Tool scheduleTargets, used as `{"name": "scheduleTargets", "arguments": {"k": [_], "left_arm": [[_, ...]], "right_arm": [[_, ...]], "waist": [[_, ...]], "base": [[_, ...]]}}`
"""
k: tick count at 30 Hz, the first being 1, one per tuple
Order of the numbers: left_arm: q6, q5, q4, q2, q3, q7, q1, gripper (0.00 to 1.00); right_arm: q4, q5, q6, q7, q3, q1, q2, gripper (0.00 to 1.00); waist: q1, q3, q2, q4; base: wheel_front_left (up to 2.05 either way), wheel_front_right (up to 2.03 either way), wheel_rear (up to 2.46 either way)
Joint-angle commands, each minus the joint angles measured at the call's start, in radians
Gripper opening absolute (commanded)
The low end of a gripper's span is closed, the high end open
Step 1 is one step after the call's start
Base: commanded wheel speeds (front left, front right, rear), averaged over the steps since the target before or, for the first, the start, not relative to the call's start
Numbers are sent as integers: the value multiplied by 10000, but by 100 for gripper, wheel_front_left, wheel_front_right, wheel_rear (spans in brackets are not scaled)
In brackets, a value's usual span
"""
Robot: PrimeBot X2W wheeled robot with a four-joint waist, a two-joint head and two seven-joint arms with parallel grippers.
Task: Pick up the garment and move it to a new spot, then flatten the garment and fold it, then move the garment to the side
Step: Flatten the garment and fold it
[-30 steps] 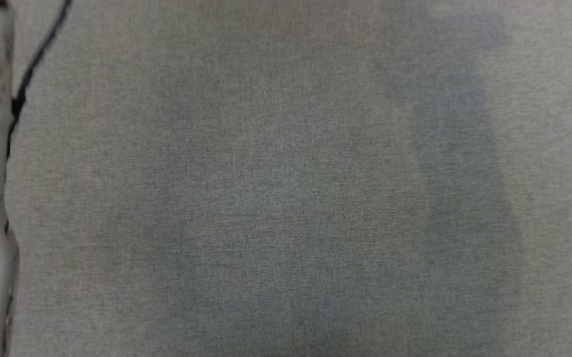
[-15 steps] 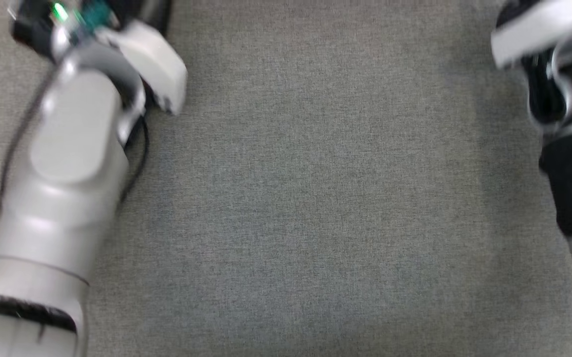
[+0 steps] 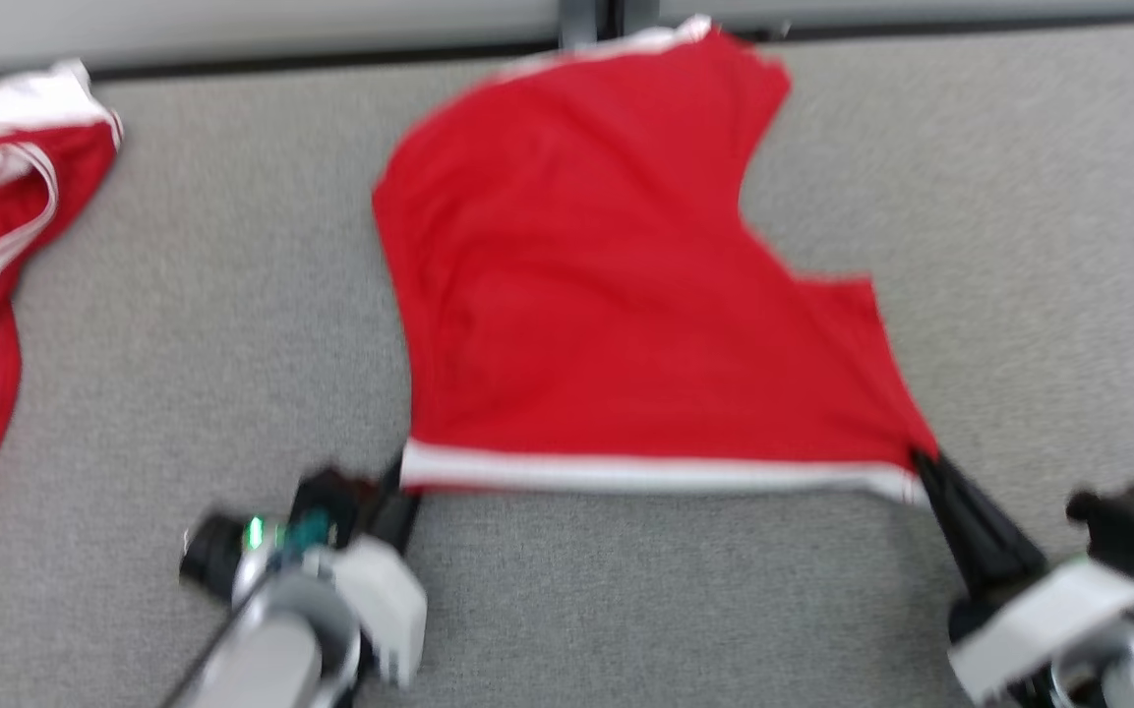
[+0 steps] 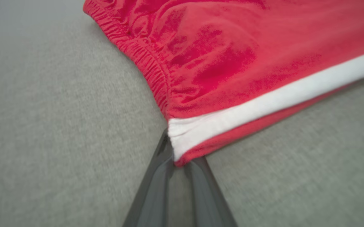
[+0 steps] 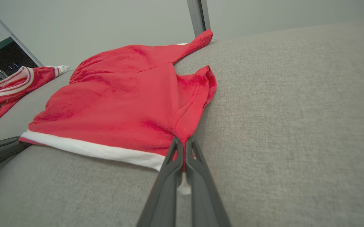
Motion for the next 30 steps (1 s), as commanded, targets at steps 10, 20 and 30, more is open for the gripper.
{"name": "scheduleTargets", "arguments": {"k": [10, 20, 30], "left_arm": [[2598, -1667, -7053, 1229, 751, 2653, 7471, 0], [2345, -2393, -10085, 1686, 1187, 4358, 6169, 0], [1095, -3019, -9191, 1554, 860, 5865, 2944, 0]], "right_arm": [[-3994, -499, -6, 1673, -1692, 5475, 350, 0], [-4390, -696, -6, 3518, -1956, 2442, 88, 0], [-2059, -325, -5, 5183, -1557, -1646, -688, 0]], "waist": [[-1, -2408, -1, -592], [-1, -637, -1, 264], [-1, 425, -1, 1991]], "base": [[0, 0, 0], [0, 0, 0], [0, 0, 0]]}}
